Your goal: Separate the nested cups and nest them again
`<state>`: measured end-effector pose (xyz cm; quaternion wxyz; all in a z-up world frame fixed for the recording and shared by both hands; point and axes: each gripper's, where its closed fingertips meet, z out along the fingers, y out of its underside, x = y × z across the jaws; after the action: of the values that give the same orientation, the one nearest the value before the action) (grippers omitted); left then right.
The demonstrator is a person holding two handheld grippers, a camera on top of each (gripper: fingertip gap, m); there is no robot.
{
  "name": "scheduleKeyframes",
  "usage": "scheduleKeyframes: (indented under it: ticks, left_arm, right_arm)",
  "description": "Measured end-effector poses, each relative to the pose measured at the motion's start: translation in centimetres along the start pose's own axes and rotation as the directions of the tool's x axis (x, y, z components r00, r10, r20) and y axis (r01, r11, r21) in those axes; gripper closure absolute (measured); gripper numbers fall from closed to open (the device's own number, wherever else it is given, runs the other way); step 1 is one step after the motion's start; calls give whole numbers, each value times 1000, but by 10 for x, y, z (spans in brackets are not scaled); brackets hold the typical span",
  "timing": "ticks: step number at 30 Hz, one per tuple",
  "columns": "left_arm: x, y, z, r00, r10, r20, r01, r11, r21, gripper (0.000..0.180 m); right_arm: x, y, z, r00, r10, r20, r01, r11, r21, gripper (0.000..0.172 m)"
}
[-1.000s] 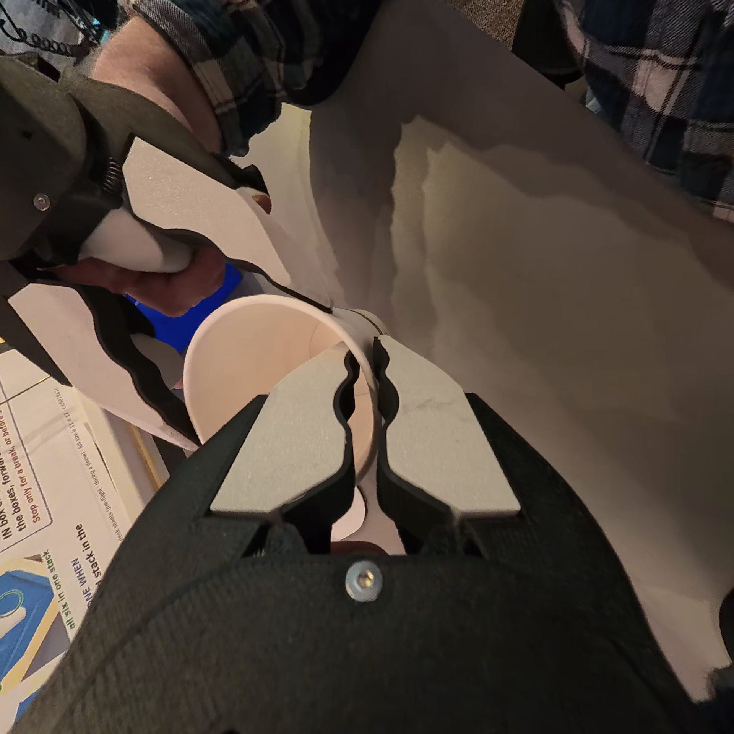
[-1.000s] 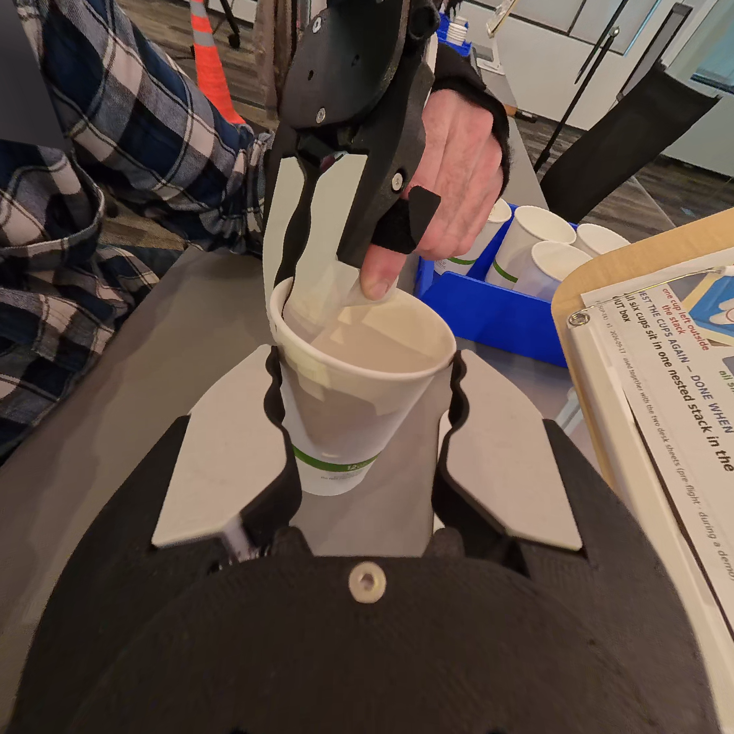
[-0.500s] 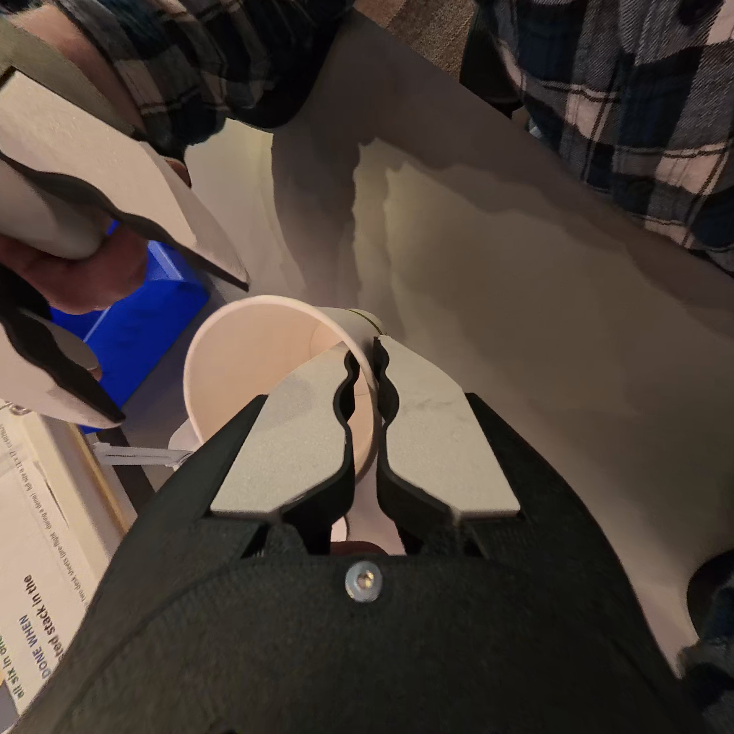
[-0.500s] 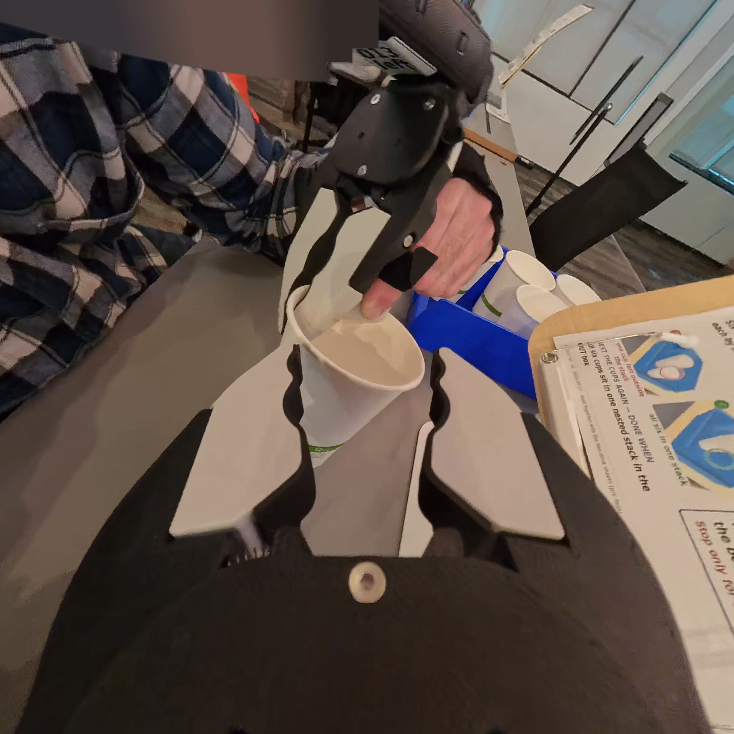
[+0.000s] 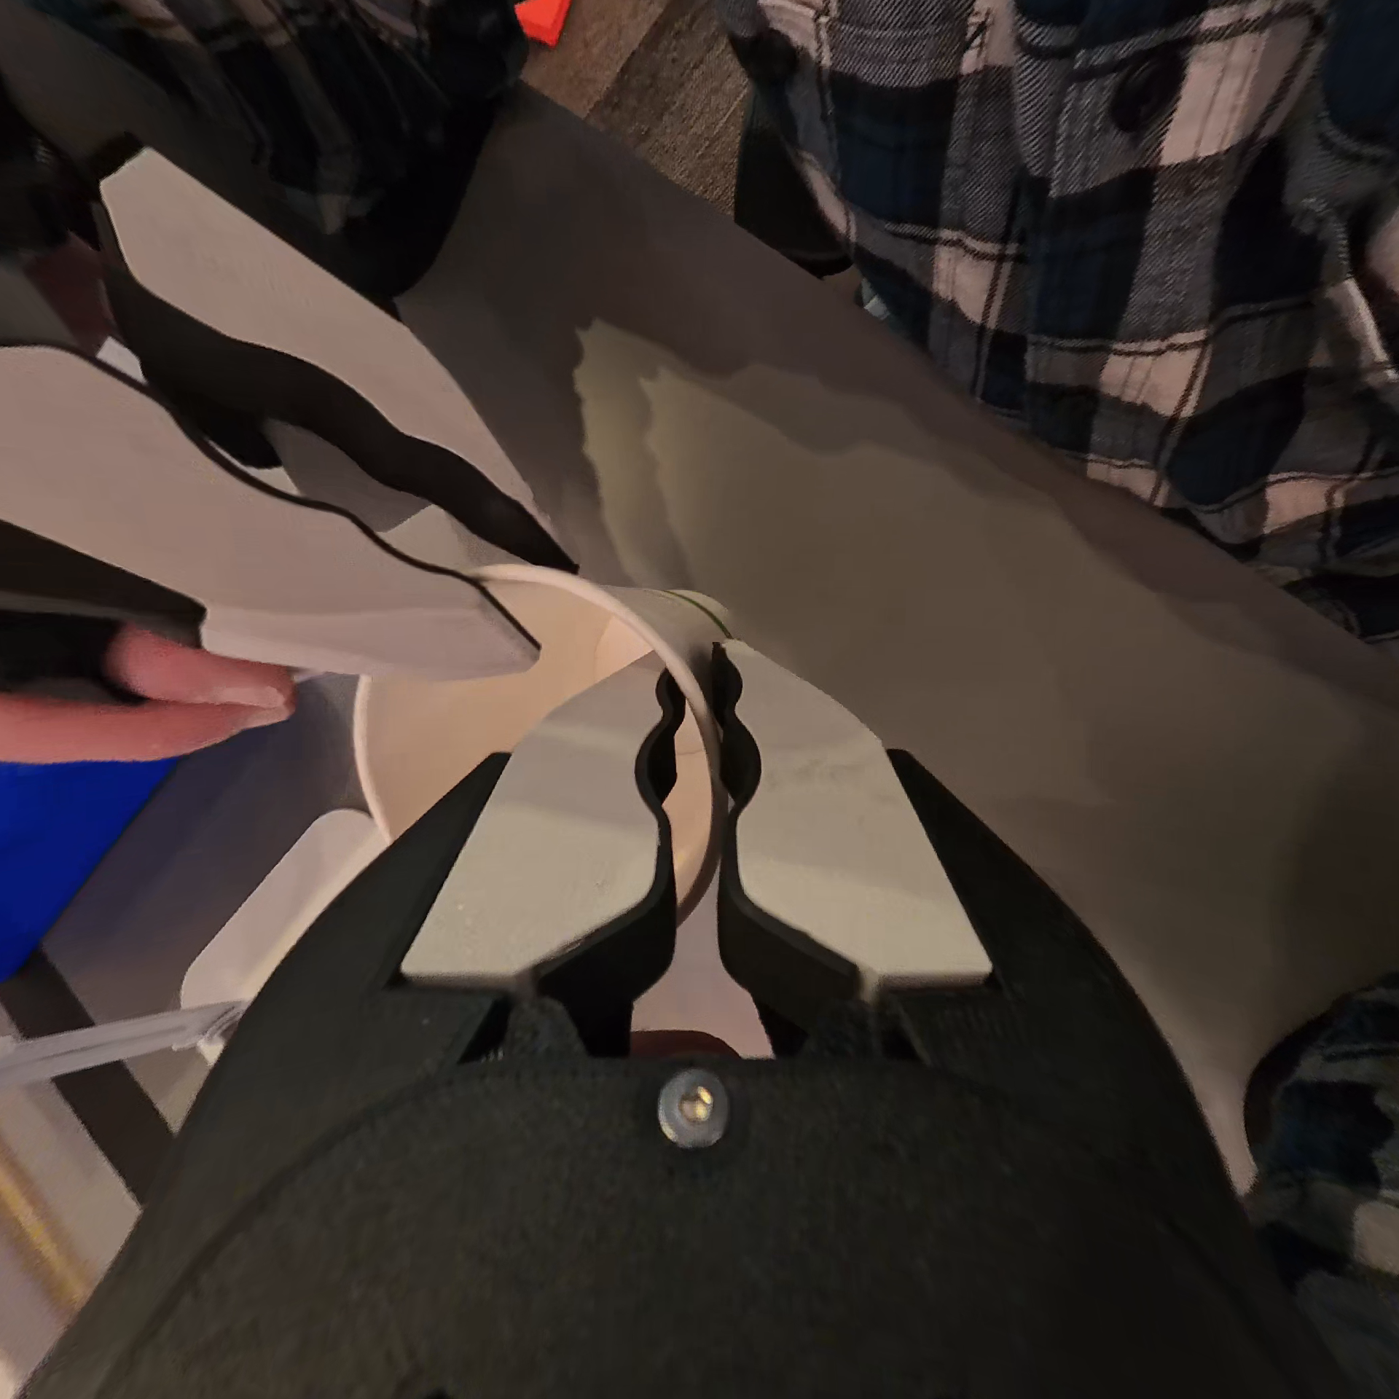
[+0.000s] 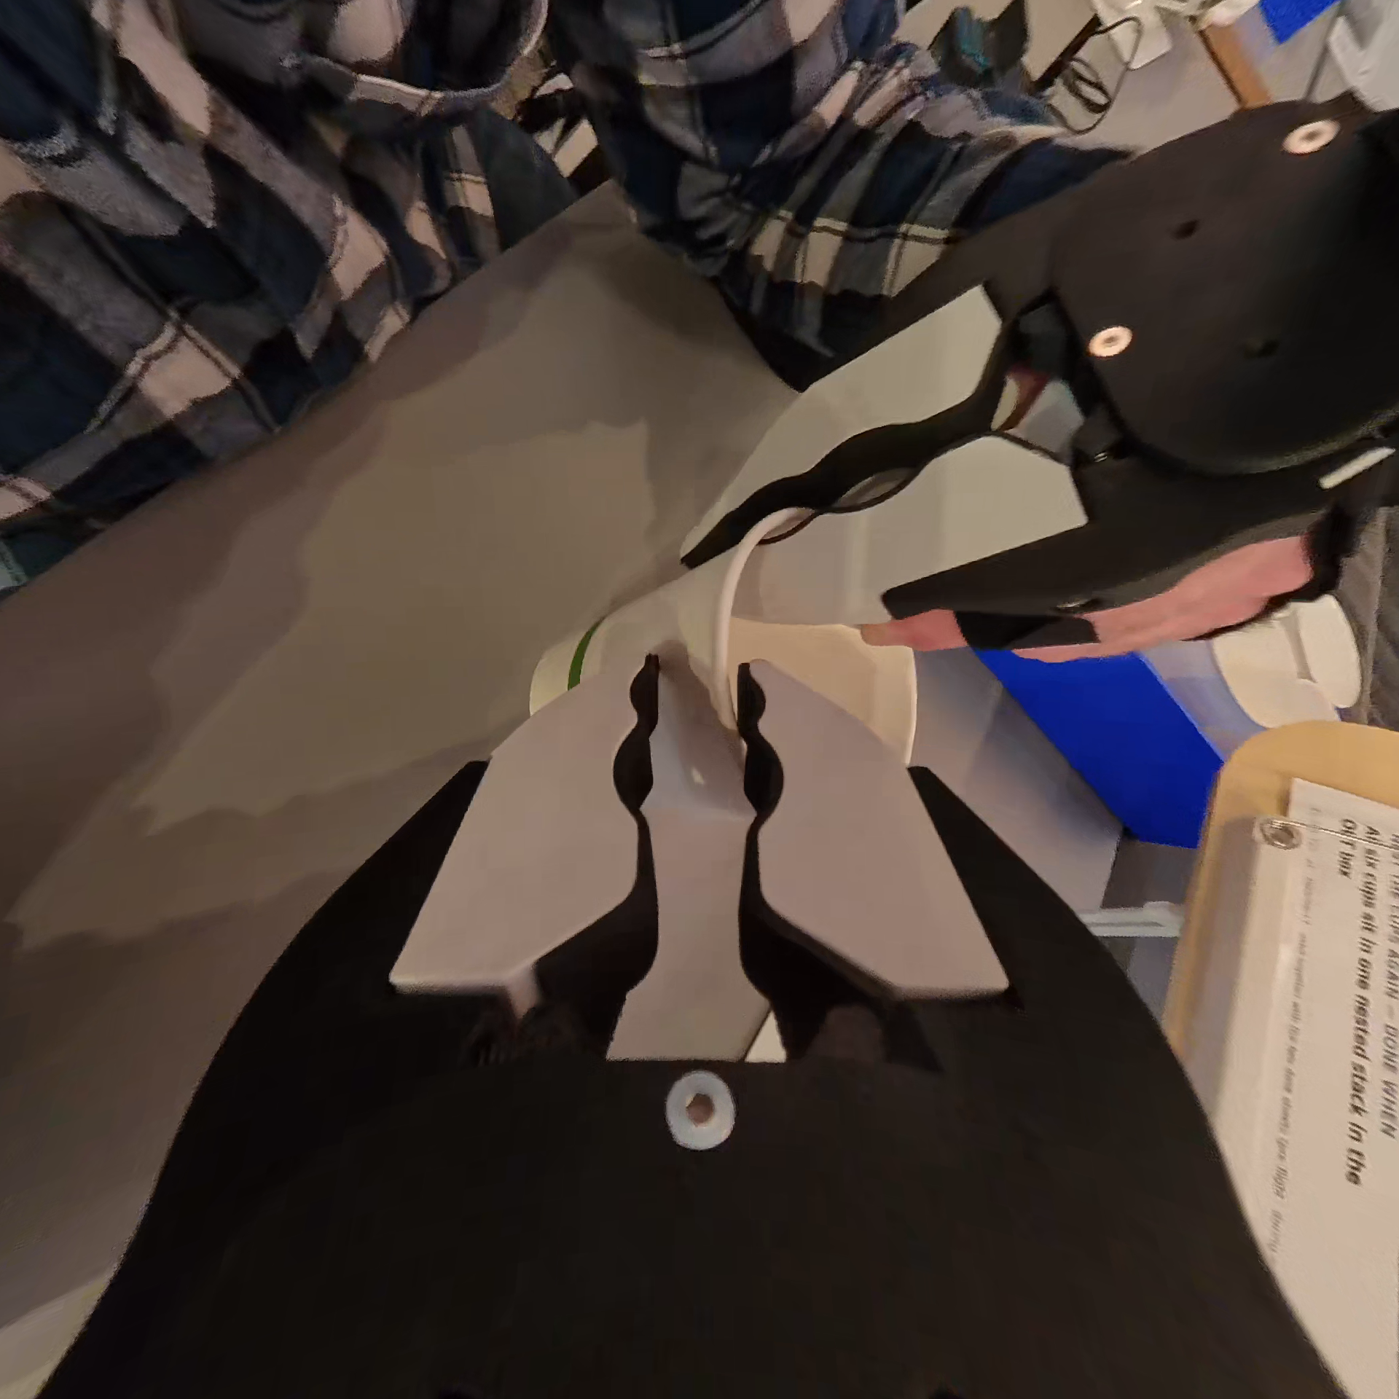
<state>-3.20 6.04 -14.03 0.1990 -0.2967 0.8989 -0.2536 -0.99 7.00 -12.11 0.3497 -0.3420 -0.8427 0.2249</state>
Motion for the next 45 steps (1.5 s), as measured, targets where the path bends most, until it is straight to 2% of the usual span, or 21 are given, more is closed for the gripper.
scheduleKeyframes:
  ticks: [16, 23, 35, 41, 45]
  left_arm:
    - [21, -27, 3, 990, 57, -129, -39, 989, 139, 173]
    - [12, -35, -8, 997, 58, -46, -48, 981, 186, 169]
    - [-5, -46, -25, 995, 55, 87, -76, 963, 258, 166]
    - [-37, -66, -62, 956, -29, 293, -107, 893, 437, 162]
    - [-50, -68, -83, 919, -91, 384, -116, 867, 485, 151]
  right_arm:
    - [-24, -28, 3, 988, -30, 148, 12, 992, 122, 160]
    - [-18, -24, 2, 994, -40, 104, 30, 995, 94, 169]
    - [-5, -23, -6, 999, -32, 37, 28, 995, 100, 170]
    - [10, -18, -18, 999, -12, -47, 16, 996, 85, 169]
    - [21, -15, -26, 994, 0, -105, 9, 997, 80, 170]
